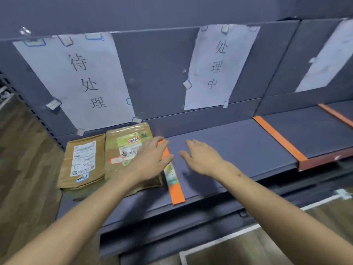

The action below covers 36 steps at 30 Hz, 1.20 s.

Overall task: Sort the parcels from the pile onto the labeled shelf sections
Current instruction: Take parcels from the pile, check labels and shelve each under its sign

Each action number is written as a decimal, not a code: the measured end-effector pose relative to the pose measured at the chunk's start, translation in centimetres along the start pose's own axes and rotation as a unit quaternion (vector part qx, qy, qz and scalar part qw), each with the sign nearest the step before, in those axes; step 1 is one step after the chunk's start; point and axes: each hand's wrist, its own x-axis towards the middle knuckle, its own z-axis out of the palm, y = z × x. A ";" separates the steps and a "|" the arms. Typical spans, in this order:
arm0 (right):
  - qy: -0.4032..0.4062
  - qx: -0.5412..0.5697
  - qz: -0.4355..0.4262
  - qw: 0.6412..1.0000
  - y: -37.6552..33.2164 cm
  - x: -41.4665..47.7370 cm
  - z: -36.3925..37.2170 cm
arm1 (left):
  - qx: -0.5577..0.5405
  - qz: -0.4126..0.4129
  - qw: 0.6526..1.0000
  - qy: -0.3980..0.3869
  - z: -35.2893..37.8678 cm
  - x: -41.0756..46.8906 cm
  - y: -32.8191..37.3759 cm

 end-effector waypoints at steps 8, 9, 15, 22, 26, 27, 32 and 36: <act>0.044 -0.004 0.145 0.988 21.0 -12.1 -7.1 | 0.078 0.109 0.984 -0.121 4.1 11.0 23.4; 0.052 -0.004 0.176 0.983 24.0 -14.0 -7.9 | 0.077 0.126 0.981 -0.126 4.8 12.2 26.8; 0.106 0.034 0.357 0.927 40.6 -26.2 -11.8 | 0.072 0.217 0.954 -0.192 8.8 15.9 46.8; 0.127 0.064 0.487 0.862 53.1 -35.8 -14.8 | 0.084 0.338 0.913 -0.214 13.4 19.3 64.3; 0.121 0.064 0.526 0.839 60.1 -38.4 -16.3 | 0.080 0.371 0.896 -0.232 16.0 22.7 72.5; 0.125 0.060 0.531 0.836 62.0 -38.7 -16.9 | 0.076 0.378 0.893 -0.231 16.8 24.0 74.5; 0.142 0.044 0.549 0.822 70.9 -39.5 -21.7 | 0.046 0.408 0.879 -0.241 18.4 30.6 83.8; 0.191 0.039 0.558 0.806 77.5 -40.9 -26.5 | 0.035 0.443 0.867 -0.228 18.5 34.6 91.5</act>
